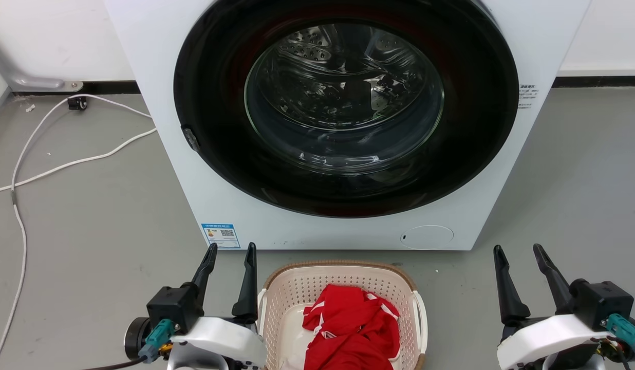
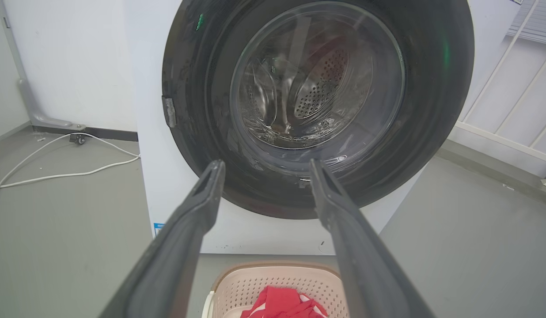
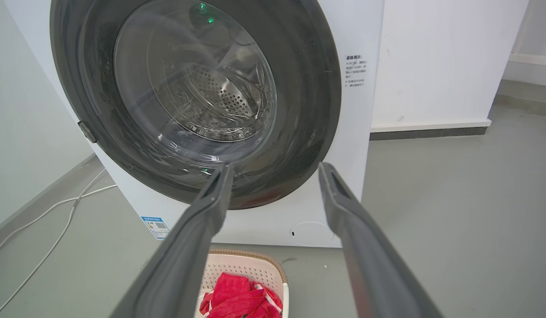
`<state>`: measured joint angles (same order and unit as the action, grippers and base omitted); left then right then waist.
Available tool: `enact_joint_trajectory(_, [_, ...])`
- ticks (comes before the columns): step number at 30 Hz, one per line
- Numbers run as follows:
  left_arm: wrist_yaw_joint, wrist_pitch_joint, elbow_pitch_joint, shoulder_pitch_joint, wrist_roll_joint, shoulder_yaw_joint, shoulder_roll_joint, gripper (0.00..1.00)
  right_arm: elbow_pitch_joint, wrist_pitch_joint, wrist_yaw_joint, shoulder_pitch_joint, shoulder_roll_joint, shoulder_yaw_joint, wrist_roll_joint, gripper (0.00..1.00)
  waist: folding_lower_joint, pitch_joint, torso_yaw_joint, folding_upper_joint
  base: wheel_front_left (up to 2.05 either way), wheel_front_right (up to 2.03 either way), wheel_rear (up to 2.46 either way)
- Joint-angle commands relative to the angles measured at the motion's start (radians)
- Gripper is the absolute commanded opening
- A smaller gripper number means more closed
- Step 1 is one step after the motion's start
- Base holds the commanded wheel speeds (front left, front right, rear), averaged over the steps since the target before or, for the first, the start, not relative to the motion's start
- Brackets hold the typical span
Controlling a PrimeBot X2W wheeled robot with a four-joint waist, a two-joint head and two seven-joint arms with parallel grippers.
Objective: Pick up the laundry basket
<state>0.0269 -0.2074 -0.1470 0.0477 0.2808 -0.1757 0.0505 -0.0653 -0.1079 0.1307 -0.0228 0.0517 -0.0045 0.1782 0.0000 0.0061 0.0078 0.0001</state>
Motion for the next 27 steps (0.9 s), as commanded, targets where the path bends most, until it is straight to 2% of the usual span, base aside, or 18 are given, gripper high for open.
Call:
enact_joint_trajectory(1, [-0.004,-0.011,0.002,-0.006,-0.028,-0.004,0.001,1.00,0.010,-0.010,0.000,-0.002,-0.001,0.002,-0.030,1.00,0.0000,0.000,0.001,-0.0001,0.00,0.00,0.00])
enact_joint_trajectory(27, [-0.018,-0.057,-0.015,-0.023,-0.158,-0.028,0.000,1.00,0.009,-0.043,0.000,-0.022,-0.002,0.013,-0.156,1.00,0.0000,0.001,0.007,-0.0001,0.00,0.00,0.00])
